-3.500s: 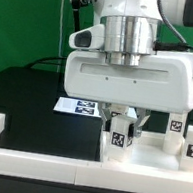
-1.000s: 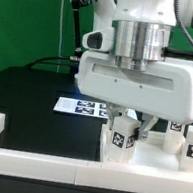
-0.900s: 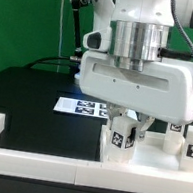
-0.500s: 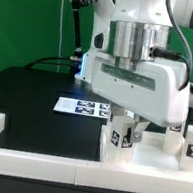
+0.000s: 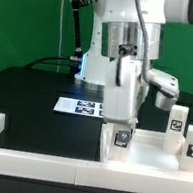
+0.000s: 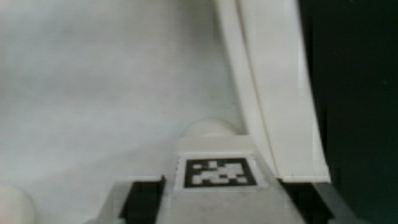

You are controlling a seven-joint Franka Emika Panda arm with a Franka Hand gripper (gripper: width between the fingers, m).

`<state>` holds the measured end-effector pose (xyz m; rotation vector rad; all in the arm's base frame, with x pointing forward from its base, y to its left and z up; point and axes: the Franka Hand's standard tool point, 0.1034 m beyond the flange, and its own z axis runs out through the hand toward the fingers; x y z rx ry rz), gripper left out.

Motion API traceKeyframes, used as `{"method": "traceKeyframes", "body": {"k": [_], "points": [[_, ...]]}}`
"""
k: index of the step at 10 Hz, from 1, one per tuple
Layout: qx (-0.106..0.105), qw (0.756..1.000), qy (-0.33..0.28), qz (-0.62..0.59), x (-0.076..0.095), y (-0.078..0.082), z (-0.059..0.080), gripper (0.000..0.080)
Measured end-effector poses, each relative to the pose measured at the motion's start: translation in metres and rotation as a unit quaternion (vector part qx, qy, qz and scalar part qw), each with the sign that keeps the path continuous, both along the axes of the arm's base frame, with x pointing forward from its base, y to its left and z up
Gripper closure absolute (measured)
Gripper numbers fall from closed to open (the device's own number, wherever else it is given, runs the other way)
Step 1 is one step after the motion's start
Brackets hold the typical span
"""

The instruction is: Assemble square table

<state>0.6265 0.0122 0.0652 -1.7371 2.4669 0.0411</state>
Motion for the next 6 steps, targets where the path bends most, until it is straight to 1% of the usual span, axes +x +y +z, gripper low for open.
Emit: {"method": "traceKeyframes", "body": {"k": [2, 3, 4, 5, 6], "points": [[-0.007, 1.000, 0.002, -0.015, -0.0003, -0.0004, 0.0005, 0.0508], [-0.006, 1.000, 0.002, -0.015, -0.0003, -0.0003, 0.0003, 0.0455], [-0.006, 1.000, 0.002, -0.014, -0.0003, 0.0000, 0.0001, 0.0317], [-0.006, 1.000, 0.002, -0.013, -0.0004, 0.0002, -0.0001, 0.0207], [-0.006, 1.000, 0.001, -0.013, -0.0002, 0.0009, 0.0008, 0.0207]]}}
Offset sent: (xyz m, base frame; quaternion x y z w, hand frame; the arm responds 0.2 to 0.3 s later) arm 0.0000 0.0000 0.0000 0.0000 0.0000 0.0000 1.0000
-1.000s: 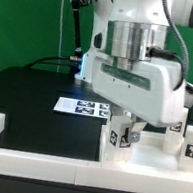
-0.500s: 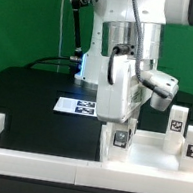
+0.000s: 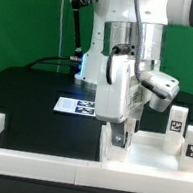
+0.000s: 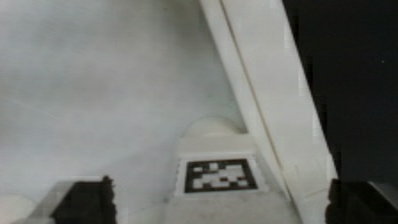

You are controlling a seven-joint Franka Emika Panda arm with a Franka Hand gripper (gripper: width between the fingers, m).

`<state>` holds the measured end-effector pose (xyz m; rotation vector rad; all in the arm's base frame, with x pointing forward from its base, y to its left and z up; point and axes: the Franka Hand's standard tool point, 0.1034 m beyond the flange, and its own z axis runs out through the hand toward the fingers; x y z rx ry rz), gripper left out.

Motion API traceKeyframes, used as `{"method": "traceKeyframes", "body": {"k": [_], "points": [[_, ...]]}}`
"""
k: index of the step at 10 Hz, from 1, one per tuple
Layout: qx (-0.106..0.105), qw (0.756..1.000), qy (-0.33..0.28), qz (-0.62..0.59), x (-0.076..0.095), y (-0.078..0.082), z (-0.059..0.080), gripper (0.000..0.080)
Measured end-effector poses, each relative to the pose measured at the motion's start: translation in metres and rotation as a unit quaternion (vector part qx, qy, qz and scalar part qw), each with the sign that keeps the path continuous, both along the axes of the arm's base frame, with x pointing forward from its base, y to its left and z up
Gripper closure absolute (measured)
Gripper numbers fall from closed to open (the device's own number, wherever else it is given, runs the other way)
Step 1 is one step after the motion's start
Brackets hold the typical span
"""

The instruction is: Assemble square table

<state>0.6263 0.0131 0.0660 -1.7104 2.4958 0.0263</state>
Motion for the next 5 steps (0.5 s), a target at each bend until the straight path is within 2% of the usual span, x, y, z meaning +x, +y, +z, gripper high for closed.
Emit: {"method": "traceKeyframes", "body": {"k": [1, 3, 4, 5], "points": [[0.002, 1.000, -0.006, 0.005, -0.001, 0.006, 0.007, 0.0161], [0.014, 1.000, -0.017, 0.016, -0.007, 0.016, 0.036, 0.0153], [0.017, 0.999, -0.024, 0.017, -0.004, 0.015, 0.045, 0.0151], [0.015, 0.999, -0.022, 0.018, -0.005, 0.015, 0.041, 0.0151]]}}
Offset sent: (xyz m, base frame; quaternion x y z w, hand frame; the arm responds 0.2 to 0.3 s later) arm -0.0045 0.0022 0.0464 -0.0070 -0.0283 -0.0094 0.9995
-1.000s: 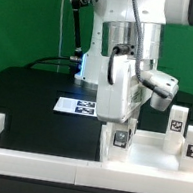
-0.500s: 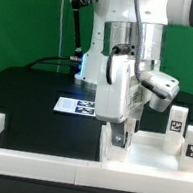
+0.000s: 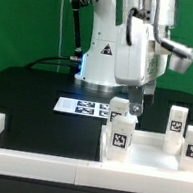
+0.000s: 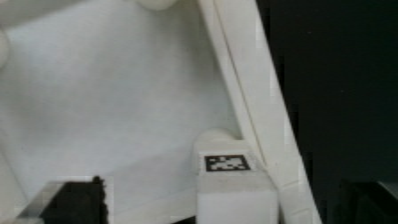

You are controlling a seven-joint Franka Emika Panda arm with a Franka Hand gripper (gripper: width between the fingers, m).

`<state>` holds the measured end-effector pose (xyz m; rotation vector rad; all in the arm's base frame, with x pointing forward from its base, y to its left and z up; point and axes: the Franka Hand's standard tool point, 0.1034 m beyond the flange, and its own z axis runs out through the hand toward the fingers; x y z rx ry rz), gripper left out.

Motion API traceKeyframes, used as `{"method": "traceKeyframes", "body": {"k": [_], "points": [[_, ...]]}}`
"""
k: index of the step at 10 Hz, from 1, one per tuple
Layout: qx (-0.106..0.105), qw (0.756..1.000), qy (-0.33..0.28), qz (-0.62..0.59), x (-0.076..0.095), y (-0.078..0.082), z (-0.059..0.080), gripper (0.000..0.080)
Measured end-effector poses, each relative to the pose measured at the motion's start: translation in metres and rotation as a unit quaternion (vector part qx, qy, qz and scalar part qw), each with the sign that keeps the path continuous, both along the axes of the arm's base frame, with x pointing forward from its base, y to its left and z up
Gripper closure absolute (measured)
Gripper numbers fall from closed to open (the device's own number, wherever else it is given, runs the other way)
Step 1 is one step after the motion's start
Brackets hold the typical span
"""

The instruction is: Assemble square table

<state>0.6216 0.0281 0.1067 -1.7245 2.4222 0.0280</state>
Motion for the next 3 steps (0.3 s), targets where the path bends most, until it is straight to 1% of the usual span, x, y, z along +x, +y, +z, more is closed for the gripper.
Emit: {"method": "traceKeyframes", "body": {"k": [3], "points": [[-0.001, 1.000, 0.002, 0.001, -0.0008, 0.0003, -0.0028, 0.0151]]}}
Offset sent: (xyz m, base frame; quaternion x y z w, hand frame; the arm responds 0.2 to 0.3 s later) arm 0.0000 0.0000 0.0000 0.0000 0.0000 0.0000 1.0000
